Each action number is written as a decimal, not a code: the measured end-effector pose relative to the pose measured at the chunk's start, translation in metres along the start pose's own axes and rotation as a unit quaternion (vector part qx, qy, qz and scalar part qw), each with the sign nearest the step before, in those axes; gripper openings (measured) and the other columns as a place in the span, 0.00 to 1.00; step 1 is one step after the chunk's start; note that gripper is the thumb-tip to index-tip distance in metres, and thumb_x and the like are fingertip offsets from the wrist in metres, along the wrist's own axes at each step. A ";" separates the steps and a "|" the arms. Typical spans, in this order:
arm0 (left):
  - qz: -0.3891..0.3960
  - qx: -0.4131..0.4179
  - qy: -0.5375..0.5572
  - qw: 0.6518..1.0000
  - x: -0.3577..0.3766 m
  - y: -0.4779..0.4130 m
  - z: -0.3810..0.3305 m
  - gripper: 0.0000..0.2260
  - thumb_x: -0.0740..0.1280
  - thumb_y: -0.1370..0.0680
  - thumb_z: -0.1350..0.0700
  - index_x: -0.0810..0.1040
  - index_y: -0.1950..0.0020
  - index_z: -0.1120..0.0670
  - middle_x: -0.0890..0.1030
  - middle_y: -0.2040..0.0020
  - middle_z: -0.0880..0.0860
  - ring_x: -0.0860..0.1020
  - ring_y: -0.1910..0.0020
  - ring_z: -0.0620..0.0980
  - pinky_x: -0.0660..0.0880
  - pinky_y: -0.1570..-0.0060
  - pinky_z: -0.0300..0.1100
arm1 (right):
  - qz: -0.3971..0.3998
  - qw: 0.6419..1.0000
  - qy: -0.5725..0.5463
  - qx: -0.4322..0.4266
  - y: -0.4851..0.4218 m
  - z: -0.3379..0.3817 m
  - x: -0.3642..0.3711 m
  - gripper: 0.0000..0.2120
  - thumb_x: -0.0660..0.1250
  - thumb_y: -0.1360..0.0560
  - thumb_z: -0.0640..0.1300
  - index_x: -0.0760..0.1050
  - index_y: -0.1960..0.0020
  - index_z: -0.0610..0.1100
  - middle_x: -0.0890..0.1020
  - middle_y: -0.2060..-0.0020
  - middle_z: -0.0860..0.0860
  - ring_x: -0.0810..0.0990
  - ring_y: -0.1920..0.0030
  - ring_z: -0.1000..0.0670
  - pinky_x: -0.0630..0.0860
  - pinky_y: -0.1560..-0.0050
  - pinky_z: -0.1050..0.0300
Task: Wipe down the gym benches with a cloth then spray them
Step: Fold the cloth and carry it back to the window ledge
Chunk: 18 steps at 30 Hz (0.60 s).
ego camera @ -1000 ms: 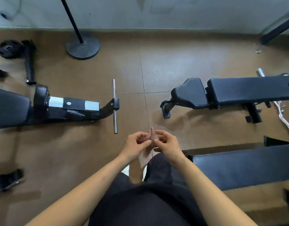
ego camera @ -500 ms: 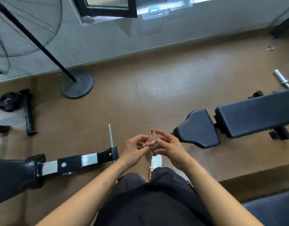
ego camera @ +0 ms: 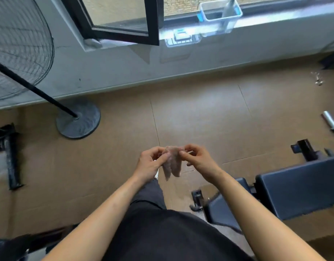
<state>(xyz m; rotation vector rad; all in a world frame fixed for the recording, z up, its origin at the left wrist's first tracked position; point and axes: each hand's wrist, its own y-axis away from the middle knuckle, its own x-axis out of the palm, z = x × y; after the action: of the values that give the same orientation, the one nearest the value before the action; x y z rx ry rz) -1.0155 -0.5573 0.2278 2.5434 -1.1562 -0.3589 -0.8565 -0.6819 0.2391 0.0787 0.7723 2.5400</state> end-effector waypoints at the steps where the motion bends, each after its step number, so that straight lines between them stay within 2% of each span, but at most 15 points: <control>1: -0.004 -0.007 0.005 1.000 -0.006 -0.026 -0.010 0.06 0.71 0.21 0.65 0.83 0.53 0.55 0.84 0.62 0.48 0.81 0.61 0.43 0.78 0.55 0.40 | -0.013 1.000 -0.002 0.009 -0.022 0.012 -0.004 0.02 0.70 0.21 0.42 0.80 0.51 0.43 0.81 0.59 0.45 0.80 0.57 0.53 0.73 0.61 0.62; 5: -0.003 -0.023 -0.004 1.000 -0.027 -0.127 -0.055 0.07 0.72 0.22 0.65 0.83 0.55 0.54 0.84 0.66 0.48 0.81 0.66 0.43 0.78 0.64 0.36 | -0.070 0.997 0.000 0.025 -0.104 0.061 -0.023 0.02 0.72 0.23 0.41 0.81 0.54 0.43 0.81 0.63 0.46 0.79 0.60 0.52 0.74 0.61 0.59; 8: 0.020 -0.032 -0.039 0.999 -0.033 -0.206 -0.087 0.07 0.73 0.22 0.63 0.83 0.55 0.52 0.84 0.66 0.47 0.81 0.68 0.43 0.78 0.65 0.37 | -0.099 0.994 -0.015 0.034 -0.161 0.097 -0.047 0.05 0.71 0.23 0.39 0.80 0.52 0.36 0.79 0.63 0.47 0.78 0.62 0.53 0.73 0.64 0.64; 12: 0.047 -0.038 -0.098 0.993 -0.021 -0.307 -0.129 0.07 0.74 0.22 0.61 0.83 0.58 0.50 0.84 0.64 0.51 0.81 0.66 0.46 0.76 0.63 0.38 | -0.127 0.990 -0.045 0.041 -0.232 0.133 -0.090 0.04 0.71 0.23 0.37 0.79 0.56 0.43 0.79 0.64 0.48 0.79 0.62 0.52 0.73 0.64 0.64; 16: 0.055 -0.034 -0.140 0.988 0.009 -0.408 -0.167 0.04 0.74 0.22 0.62 0.83 0.57 0.54 0.84 0.66 0.46 0.79 0.68 0.36 0.74 0.63 0.30 | -0.148 0.986 -0.059 0.041 -0.317 0.159 -0.151 0.05 0.70 0.23 0.36 0.79 0.56 0.42 0.78 0.64 0.46 0.78 0.62 0.50 0.74 0.62 0.61; 18: 0.052 -0.028 -0.152 0.987 0.025 -0.460 -0.184 0.04 0.74 0.22 0.61 0.84 0.57 0.54 0.85 0.66 0.45 0.81 0.65 0.37 0.74 0.61 0.29 | -0.161 0.984 -0.059 0.037 -0.363 0.170 -0.185 0.05 0.71 0.23 0.35 0.79 0.57 0.42 0.78 0.65 0.46 0.77 0.63 0.50 0.74 0.62 0.60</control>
<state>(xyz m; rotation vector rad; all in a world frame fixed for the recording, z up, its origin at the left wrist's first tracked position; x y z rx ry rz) -0.6205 -0.2567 0.2149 2.4243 -1.3575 -0.7620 -0.5048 -0.4174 0.2017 0.1184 0.7653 2.1810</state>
